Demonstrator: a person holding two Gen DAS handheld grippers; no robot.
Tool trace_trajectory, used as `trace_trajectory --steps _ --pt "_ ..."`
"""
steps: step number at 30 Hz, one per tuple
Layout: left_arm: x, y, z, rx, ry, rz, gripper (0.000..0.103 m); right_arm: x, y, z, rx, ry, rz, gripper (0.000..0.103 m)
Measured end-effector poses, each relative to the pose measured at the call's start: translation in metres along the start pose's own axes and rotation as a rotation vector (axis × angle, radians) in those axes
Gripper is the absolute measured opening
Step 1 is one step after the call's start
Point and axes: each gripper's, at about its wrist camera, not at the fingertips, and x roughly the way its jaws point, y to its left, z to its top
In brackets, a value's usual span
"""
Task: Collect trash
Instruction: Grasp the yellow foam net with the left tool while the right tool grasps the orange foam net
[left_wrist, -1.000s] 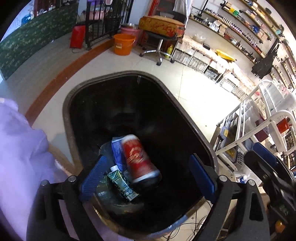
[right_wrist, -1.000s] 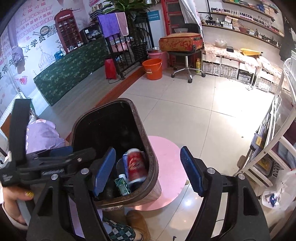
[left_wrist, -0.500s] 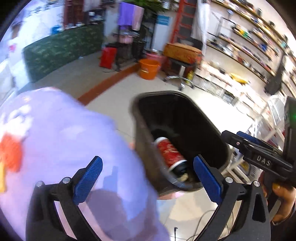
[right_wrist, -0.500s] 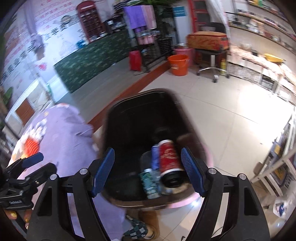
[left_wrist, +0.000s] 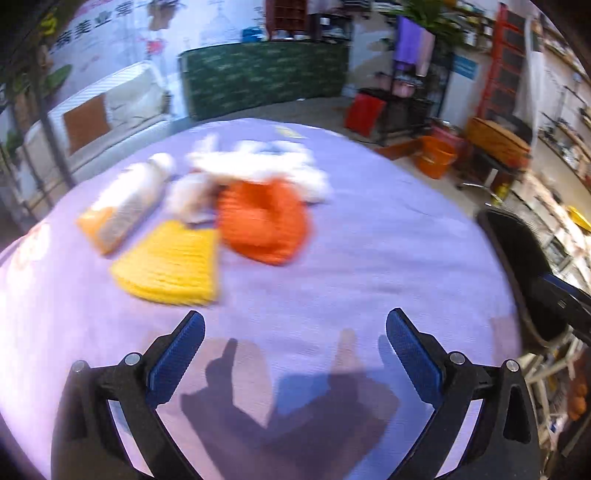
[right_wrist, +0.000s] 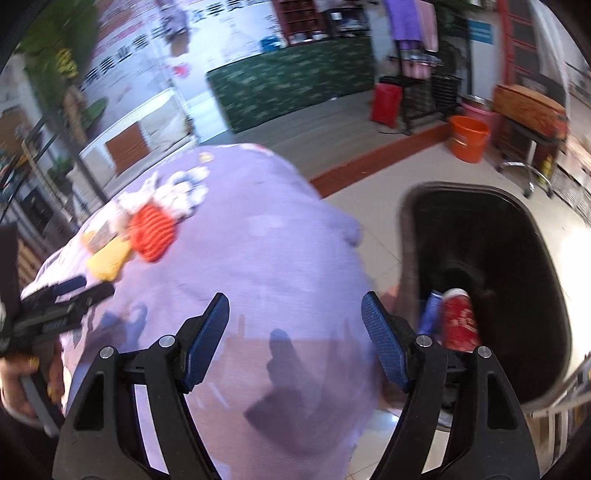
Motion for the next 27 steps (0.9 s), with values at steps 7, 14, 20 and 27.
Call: trace_trajectory --steps 7,14,20,27 --pt "0.03 0.048 0.015 0.042 0.02 0.124 0.093 0.007 0.035 0.003 -0.061 0.027 0.024 0.074" --pt "0.061 0.079 0.018 0.09 0.083 0.157 0.066 0.011 0.054 0.006 -0.1 0.048 0.027 0.074" --pt "0.046 0.095 0.016 0.002 0.045 0.147 0.019 0.023 0.071 0.012 -0.124 0.073 0.054 0.074" --pt "0.021 0.102 0.012 -0.123 -0.006 0.087 0.016 0.041 0.101 0.023 -0.143 0.102 0.129 0.074"
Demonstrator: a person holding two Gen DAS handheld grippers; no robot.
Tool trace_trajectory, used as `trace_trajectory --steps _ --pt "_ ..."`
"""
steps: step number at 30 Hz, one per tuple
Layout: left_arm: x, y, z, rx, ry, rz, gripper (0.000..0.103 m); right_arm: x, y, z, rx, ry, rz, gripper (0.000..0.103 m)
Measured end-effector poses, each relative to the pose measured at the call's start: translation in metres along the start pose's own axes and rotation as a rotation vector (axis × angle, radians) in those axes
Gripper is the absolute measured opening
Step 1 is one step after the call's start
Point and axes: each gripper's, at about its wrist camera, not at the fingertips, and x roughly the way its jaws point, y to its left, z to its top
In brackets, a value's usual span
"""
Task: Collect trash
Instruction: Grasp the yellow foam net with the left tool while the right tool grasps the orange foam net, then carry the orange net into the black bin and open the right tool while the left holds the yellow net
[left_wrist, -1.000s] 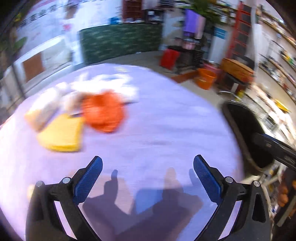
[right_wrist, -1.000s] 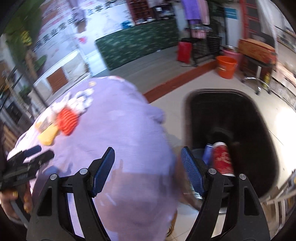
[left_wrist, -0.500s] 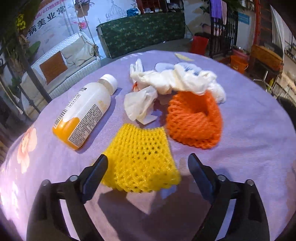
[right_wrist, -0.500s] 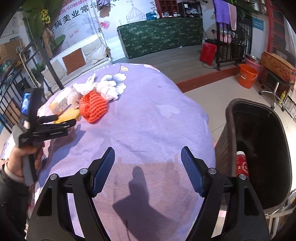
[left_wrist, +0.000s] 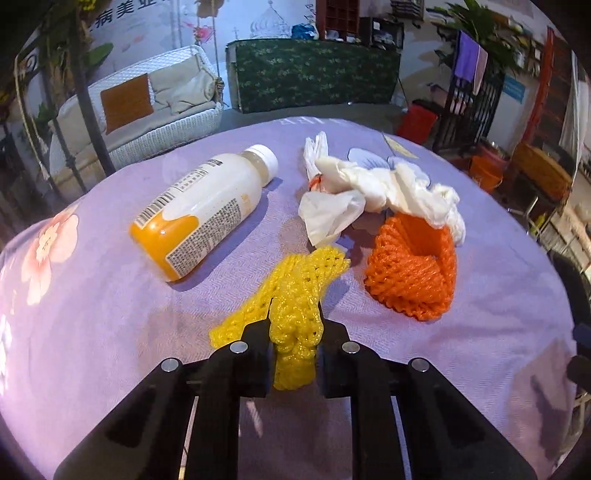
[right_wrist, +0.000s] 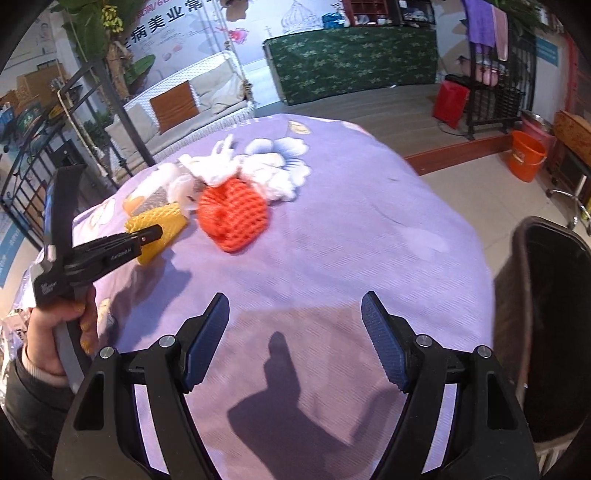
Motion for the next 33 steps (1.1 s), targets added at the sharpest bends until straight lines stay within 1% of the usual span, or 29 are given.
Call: trace_trajectory --steps 4,7,9,12,15,17,19,22,24,25,27,29,33 --pt "-0.019 0.002 -0.007 -0.06 -0.027 -0.022 0.016 0.017 0.02 0.013 -0.036 0.028 0.038 0.074" --pt "-0.035 0.0 -0.016 -0.075 -0.067 -0.015 0.016 0.038 0.035 0.024 -0.066 0.062 0.057 0.074" --pt "-0.044 -0.001 -0.022 -0.089 -0.081 -0.023 0.016 0.054 0.045 0.032 -0.087 0.087 0.06 0.074" --pt "-0.054 -0.002 -0.032 -0.105 -0.095 -0.038 0.016 0.078 0.059 0.044 -0.113 0.115 0.045 0.073" --pt "-0.058 0.001 -0.035 -0.125 -0.102 -0.047 0.016 0.096 0.065 0.053 -0.134 0.142 0.025 0.067" --pt "-0.061 0.002 -0.038 -0.127 -0.104 -0.05 0.016 0.107 0.067 0.057 -0.135 0.16 0.011 0.066" --pt "-0.064 0.001 -0.042 -0.135 -0.109 -0.052 0.016 0.116 0.068 0.062 -0.136 0.176 -0.007 0.062" --pt "-0.064 0.004 -0.047 -0.153 -0.108 -0.063 0.016 0.128 0.073 0.067 -0.145 0.199 -0.02 0.051" --pt "-0.062 0.004 -0.049 -0.156 -0.104 -0.065 0.016 0.134 0.075 0.068 -0.148 0.216 -0.03 0.032" --pt "-0.063 0.004 -0.05 -0.158 -0.103 -0.067 0.016 0.136 0.075 0.067 -0.145 0.219 -0.028 0.027" --pt "-0.064 0.005 -0.052 -0.158 -0.105 -0.07 0.016 0.133 0.075 0.066 -0.145 0.21 -0.031 0.014" --pt "-0.065 0.005 -0.053 -0.158 -0.11 -0.071 0.016 0.129 0.076 0.064 -0.148 0.204 -0.03 0.01" --pt "-0.066 0.003 -0.054 -0.157 -0.113 -0.081 0.016 0.113 0.073 0.054 -0.14 0.193 0.0 0.009"
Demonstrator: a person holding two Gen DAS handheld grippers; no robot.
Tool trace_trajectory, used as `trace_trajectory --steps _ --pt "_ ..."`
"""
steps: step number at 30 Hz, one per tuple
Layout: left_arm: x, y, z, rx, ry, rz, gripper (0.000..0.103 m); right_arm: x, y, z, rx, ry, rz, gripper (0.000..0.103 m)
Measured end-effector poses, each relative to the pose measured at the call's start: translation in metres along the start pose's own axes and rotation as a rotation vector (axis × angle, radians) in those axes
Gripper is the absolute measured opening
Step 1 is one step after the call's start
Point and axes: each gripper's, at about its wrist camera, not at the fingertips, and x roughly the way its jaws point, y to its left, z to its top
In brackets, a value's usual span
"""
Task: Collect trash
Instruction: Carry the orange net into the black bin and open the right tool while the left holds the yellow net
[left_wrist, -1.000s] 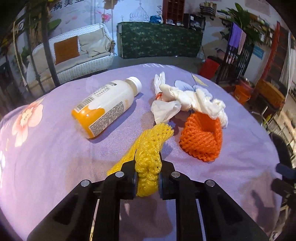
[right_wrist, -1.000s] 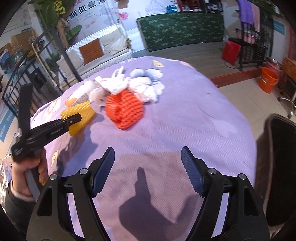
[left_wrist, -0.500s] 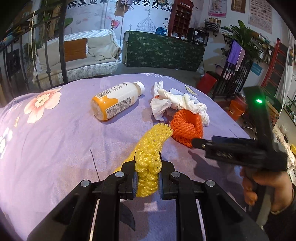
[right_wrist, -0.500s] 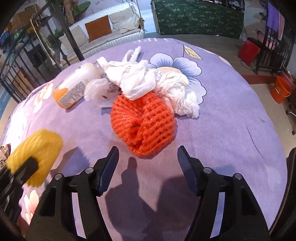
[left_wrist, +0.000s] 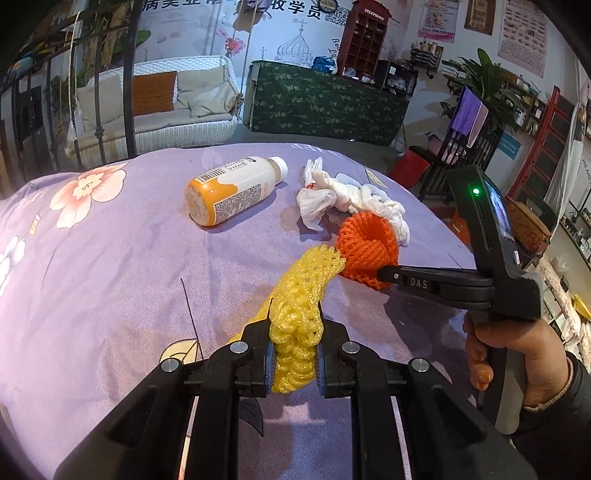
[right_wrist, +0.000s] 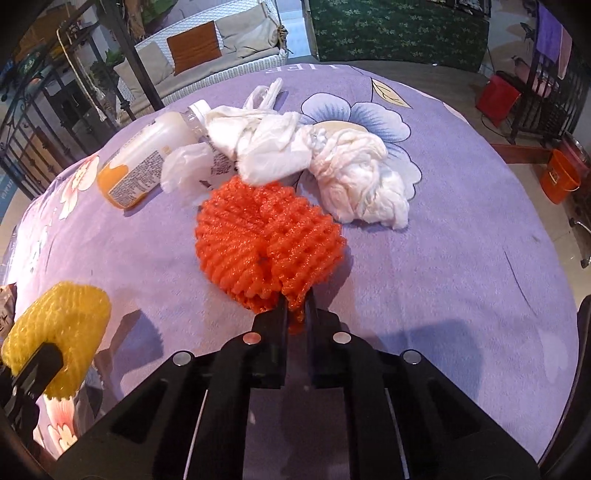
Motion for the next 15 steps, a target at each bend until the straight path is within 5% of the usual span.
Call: trace_trajectory --steps 15 --pt "-0.009 -0.028 -0.006 0.03 -0.004 -0.084 0.016 -0.087 -0.033 -0.067 0.068 -0.135 0.04 0.008"
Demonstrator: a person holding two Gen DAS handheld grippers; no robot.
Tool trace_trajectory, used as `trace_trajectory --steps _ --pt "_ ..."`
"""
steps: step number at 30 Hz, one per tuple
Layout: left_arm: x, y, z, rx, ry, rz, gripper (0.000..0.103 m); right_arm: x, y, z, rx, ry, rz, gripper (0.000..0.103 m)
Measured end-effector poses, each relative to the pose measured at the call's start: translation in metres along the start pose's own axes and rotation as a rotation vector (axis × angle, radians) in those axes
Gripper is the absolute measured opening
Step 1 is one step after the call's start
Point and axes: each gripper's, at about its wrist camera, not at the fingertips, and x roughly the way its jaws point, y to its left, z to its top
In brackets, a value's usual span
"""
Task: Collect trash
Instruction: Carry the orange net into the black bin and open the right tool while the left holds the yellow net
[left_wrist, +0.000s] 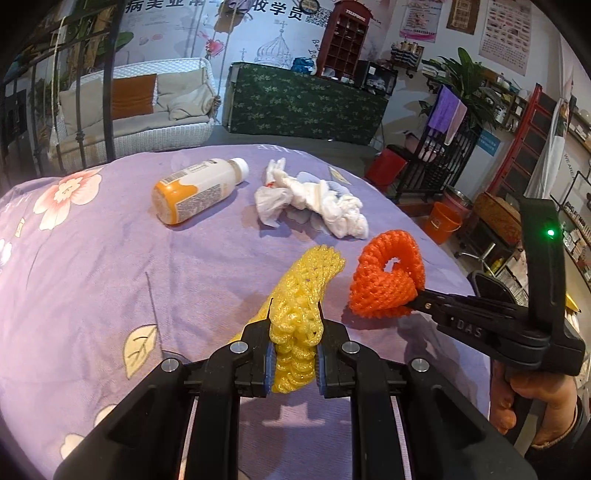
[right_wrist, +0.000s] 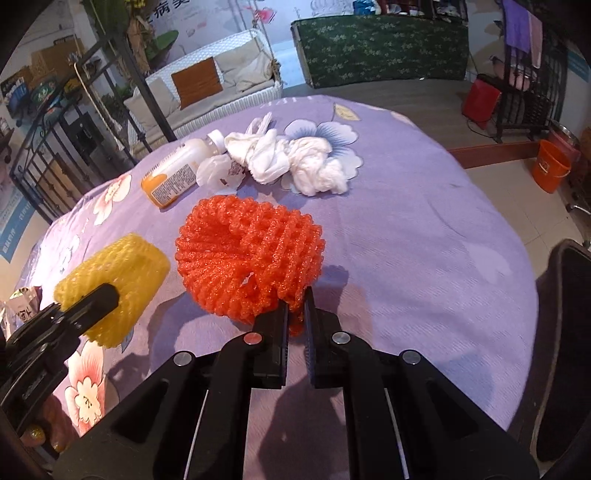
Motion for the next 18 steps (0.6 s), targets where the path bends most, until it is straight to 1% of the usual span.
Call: trace_trajectory --steps 9,15,18 --pt "-0.001 -0.048 -0.006 0.069 0.006 -0.082 0.016 -0.058 -0.046 -0.023 0.107 -0.082 -0.015 0.008" --pt "0.002 -0.085 -0.009 0.131 0.023 -0.155 0.016 -0.091 -0.086 -0.042 0.192 -0.136 -0.07 0.008" --pt "0.003 -0.101 -0.011 0.16 0.028 -0.187 0.016 -0.109 -0.113 -0.053 0.248 -0.155 -0.116 0.008"
